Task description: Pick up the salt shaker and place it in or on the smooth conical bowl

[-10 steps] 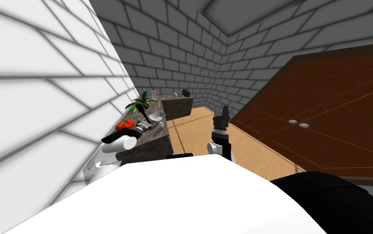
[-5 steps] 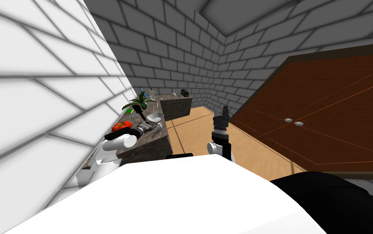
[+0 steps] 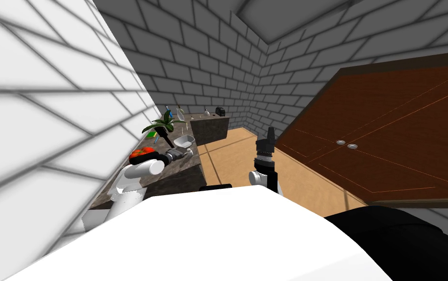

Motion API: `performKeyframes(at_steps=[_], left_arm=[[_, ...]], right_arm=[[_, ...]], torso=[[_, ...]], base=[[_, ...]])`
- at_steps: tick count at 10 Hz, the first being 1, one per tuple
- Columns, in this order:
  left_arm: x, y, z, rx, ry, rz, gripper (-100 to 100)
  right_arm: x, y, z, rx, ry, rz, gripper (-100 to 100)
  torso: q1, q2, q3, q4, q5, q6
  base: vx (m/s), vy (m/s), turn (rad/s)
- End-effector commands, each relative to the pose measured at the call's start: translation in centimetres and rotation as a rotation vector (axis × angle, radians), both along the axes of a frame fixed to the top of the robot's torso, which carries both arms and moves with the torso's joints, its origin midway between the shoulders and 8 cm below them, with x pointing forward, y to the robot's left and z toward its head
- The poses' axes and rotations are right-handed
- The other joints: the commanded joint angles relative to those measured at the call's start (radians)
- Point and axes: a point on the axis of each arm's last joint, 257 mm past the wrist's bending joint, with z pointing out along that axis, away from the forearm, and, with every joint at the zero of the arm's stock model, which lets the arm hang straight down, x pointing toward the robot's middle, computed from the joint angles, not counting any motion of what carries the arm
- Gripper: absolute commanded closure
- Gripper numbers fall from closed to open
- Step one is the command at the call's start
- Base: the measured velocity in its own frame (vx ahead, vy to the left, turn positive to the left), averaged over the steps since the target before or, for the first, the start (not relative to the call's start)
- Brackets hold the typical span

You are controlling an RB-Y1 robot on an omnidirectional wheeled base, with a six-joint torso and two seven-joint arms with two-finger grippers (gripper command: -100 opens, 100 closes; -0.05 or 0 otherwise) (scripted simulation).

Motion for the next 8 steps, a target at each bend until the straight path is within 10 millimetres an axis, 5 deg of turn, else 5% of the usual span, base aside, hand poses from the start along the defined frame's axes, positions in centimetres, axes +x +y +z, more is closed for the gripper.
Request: performKeyframes(at_steps=[1, 8], left_arm=[[-0.2, 0.4, -0.9, -0.019, 0.050, 0.018, -100], [-1.4, 1.5, -3.6, -0.044, 0.205, 0.068, -100]], right_arm=[[0.0, 0.0, 0.0, 0.000, 0.000, 0.000, 0], [0.0, 0.0, 0.0, 0.000, 0.000, 0.000, 0]], torso=[[0.000, 0.000, 0.000, 0.000, 0.000, 0.000], [0.000, 0.001, 0.001, 0.000, 0.000, 0.000]], base=[[0.019, -0.016, -0.088], [0.003, -0.013, -0.046]])
